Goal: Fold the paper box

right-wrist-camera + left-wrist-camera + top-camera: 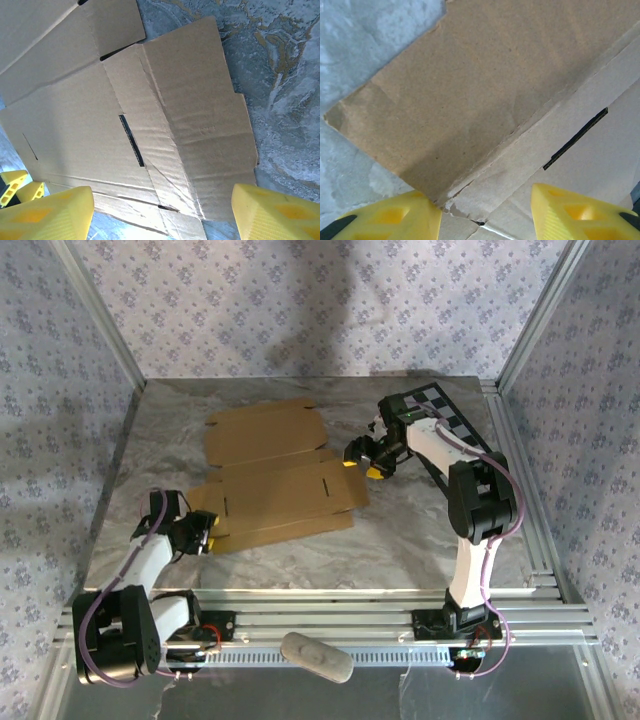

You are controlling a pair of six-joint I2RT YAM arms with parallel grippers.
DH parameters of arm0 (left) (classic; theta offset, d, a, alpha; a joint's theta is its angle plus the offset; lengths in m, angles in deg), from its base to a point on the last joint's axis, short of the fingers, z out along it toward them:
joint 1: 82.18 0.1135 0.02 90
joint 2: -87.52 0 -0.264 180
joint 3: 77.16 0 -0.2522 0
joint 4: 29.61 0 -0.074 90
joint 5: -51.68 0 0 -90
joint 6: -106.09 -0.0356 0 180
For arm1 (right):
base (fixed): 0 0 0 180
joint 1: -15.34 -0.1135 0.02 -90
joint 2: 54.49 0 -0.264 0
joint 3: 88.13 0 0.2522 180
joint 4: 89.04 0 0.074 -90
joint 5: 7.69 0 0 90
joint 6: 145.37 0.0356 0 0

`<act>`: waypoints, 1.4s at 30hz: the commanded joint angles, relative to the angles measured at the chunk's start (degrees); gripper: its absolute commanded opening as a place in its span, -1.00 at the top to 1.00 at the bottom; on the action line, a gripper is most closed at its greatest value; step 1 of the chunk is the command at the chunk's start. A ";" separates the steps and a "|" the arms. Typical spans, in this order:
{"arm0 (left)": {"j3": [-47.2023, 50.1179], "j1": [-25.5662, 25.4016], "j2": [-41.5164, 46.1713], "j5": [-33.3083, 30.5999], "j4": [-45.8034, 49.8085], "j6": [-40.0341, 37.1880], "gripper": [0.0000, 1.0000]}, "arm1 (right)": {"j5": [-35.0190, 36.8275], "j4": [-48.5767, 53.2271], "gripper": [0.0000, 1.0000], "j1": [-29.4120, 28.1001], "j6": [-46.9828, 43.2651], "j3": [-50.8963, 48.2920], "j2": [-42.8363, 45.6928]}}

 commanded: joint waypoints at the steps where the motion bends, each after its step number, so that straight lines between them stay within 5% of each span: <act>1: 0.60 0.36 1.23 -0.34 -2.90 1.68 0.12 | -0.77 1.27 -0.50 -0.24 0.47 -0.20 2.16; 8: -0.90 0.43 5.12 -0.68 -1.42 1.67 1.00 | -0.05 0.74 -0.49 0.01 0.31 -0.64 2.34; 19: -7.93 0.37 9.28 1.46 8.63 2.56 1.00 | -0.88 -1.49 -0.49 0.89 4.90 0.65 1.90; 28: -14.28 0.12 8.97 3.16 12.70 6.22 1.00 | 1.10 -8.54 -0.51 -0.93 17.19 -16.40 23.27; 33: -19.35 -0.42 6.55 3.19 14.90 5.32 1.00 | 18.22 -12.06 -0.57 -18.49 -9.10 -19.87 35.22; 36: -22.21 -0.73 5.04 3.00 16.69 4.03 1.00 | 29.66 -23.60 -0.65 -28.06 -25.01 -26.87 40.41; 39: -23.79 -0.98 4.35 2.97 17.63 3.40 1.00 | 36.87 -35.82 -0.99 -33.71 -42.73 -32.17 40.83; 42: -24.36 -1.02 3.78 3.60 17.62 3.04 1.00 | 40.71 -34.42 -0.99 -35.99 -55.05 -28.64 35.00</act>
